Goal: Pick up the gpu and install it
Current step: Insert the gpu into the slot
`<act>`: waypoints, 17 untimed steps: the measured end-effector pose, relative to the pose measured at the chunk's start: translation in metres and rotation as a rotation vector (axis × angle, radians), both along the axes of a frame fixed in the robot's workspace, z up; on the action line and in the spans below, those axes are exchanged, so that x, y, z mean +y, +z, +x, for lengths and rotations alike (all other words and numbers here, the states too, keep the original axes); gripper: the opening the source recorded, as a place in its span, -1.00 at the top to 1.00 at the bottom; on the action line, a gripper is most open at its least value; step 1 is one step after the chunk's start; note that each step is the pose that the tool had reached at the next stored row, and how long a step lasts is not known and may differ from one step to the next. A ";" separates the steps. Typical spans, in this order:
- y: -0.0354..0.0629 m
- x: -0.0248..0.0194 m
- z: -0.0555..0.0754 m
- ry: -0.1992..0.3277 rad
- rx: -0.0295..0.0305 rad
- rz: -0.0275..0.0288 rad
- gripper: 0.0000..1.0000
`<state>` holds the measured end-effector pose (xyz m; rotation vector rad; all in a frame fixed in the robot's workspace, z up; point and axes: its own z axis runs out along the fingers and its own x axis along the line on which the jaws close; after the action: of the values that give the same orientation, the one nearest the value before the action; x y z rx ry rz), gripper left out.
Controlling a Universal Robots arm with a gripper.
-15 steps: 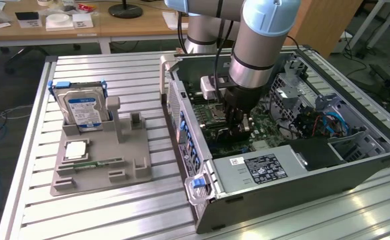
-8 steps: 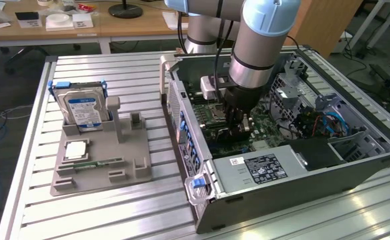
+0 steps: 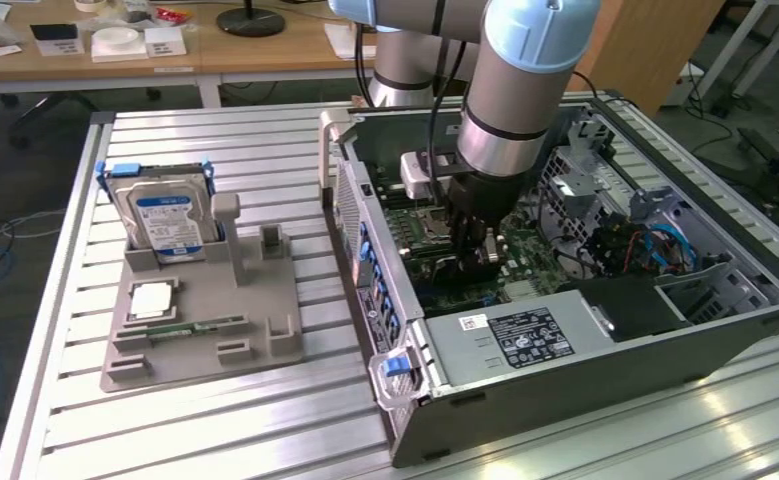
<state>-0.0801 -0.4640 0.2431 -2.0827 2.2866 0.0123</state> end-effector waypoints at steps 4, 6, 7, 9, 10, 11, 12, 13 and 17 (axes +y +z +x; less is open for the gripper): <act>0.0000 0.0000 0.000 0.000 0.0000 0.0001 0.46; 0.0000 0.0000 0.000 0.000 0.0000 0.0001 0.46; 0.0000 0.0000 0.000 0.000 0.0000 0.0000 0.46; 0.0000 0.0000 0.000 0.000 0.0000 0.0000 0.46; 0.0000 0.0000 0.000 0.000 0.0000 0.0000 0.46; 0.0000 0.0000 0.000 0.000 0.0000 0.0000 0.46; 0.0000 0.0000 0.000 0.000 0.0000 0.0000 0.46; 0.0000 0.0000 0.000 0.000 0.0000 0.0000 0.46; -0.0008 -0.0001 0.000 0.000 0.0002 -0.0004 0.46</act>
<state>-0.0801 -0.4640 0.2424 -2.0829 2.2869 0.0121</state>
